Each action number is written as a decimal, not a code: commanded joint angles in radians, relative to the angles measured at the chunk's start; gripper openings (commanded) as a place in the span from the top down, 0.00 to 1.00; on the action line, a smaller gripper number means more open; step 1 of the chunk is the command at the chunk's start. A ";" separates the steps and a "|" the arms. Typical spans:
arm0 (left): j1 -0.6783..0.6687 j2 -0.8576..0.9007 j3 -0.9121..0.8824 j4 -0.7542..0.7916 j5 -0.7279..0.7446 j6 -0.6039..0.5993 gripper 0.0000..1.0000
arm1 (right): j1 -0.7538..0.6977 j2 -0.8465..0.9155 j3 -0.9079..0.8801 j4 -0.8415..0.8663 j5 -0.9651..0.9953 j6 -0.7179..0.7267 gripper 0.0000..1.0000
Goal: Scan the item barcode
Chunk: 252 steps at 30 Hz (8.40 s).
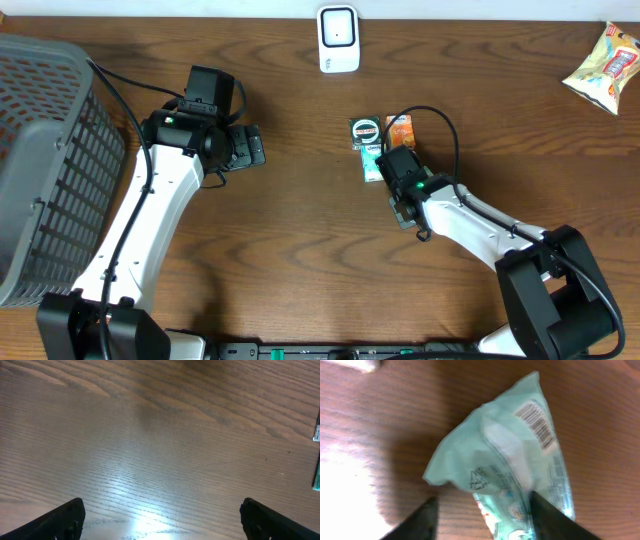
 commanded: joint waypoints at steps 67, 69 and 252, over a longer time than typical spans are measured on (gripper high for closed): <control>0.005 0.002 0.005 -0.006 -0.013 0.006 0.02 | -0.137 -0.031 0.274 -0.209 -0.848 0.026 0.99; 0.005 0.002 0.005 -0.006 -0.013 0.006 0.02 | -0.163 -0.031 0.288 -0.226 -1.019 -0.023 0.99; 0.005 0.002 0.005 -0.006 -0.013 0.006 0.03 | -0.943 0.593 1.405 -0.467 -0.462 -0.094 0.15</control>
